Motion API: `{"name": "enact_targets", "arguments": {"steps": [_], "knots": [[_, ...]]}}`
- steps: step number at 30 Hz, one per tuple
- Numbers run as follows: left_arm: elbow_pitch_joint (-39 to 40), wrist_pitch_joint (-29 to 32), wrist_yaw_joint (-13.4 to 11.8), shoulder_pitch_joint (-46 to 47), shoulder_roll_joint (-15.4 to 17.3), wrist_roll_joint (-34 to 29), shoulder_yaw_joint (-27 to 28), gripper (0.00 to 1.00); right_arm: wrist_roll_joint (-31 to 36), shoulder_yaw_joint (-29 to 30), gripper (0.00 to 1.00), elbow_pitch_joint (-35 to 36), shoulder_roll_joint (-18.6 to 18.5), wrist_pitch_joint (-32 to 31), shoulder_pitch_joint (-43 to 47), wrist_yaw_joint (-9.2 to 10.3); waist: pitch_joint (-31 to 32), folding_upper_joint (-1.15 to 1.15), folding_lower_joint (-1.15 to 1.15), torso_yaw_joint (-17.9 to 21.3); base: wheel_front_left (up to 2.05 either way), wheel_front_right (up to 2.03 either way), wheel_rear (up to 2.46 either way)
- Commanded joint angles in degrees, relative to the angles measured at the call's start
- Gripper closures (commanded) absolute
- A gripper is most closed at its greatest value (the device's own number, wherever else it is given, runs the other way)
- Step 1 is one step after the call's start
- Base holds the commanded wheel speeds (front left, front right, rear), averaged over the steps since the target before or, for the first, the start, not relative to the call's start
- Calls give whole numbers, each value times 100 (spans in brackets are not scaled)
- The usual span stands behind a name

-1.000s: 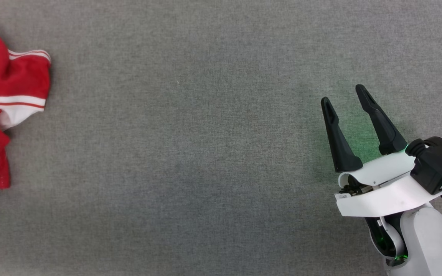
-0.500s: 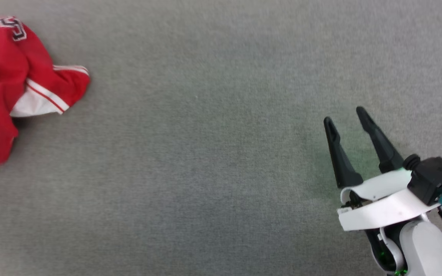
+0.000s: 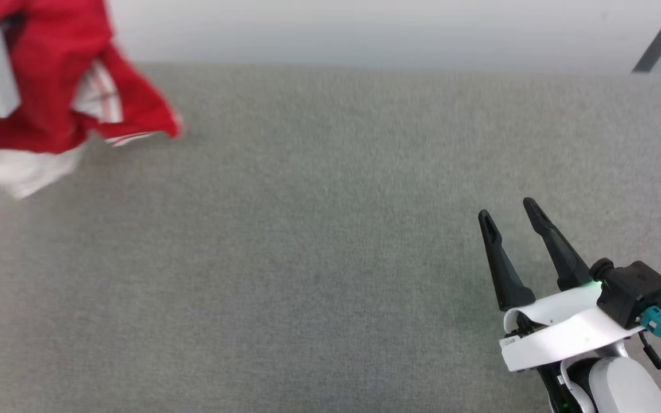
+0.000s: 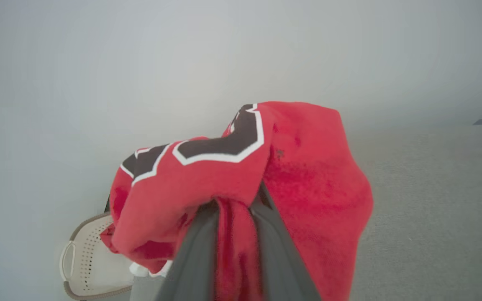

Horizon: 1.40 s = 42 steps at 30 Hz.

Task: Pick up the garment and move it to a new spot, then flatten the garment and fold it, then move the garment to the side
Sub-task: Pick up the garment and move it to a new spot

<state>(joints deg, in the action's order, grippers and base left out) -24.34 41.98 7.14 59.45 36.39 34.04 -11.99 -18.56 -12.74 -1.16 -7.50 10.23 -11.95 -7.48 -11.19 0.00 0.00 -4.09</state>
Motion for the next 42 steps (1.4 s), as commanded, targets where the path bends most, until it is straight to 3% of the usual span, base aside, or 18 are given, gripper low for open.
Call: {"name": "enact_targets", "arguments": {"steps": [1, 12, 20, 25, 35, 42], "knots": [[81, 37, 22, -7, -11, 54, -1, 100, -19, 27, 0, -12, 10, 20, 132, -2, 387, 0, 0, -89, 0, 0, 0], [1795, 703, -86, -425, -451, 576, -264, 100, 78, 561, 0, -89, 10, 71, 364, -2, 828, 0, 0, 327, 0, 0, 0], [2979, 1104, -178, -713, -638, 825, -523, 100, 206, 1231, 0, 6, 73, 96, 545, -2, 757, 0, 0, 901, 0, 0, 0], [3599, 1283, -200, -783, -915, 1032, -807, 100, 261, 1560, 0, 81, 166, 127, 610, -2, 635, 0, 0, 1296, 0, 0, 0], [4136, 1365, -117, -616, -1462, 1207, -1412, 100, 247, 1742, 0, 30, 359, 251, 576, -2, 223, 0, 0, 1949, 0, 0, 0], [4204, 1388, -12, -815, -1257, 1377, -1727, 100, 160, 1708, 0, -109, 424, 372, 445, -2, -63, 0, 0, 2127, 0, 0, 0]]}}
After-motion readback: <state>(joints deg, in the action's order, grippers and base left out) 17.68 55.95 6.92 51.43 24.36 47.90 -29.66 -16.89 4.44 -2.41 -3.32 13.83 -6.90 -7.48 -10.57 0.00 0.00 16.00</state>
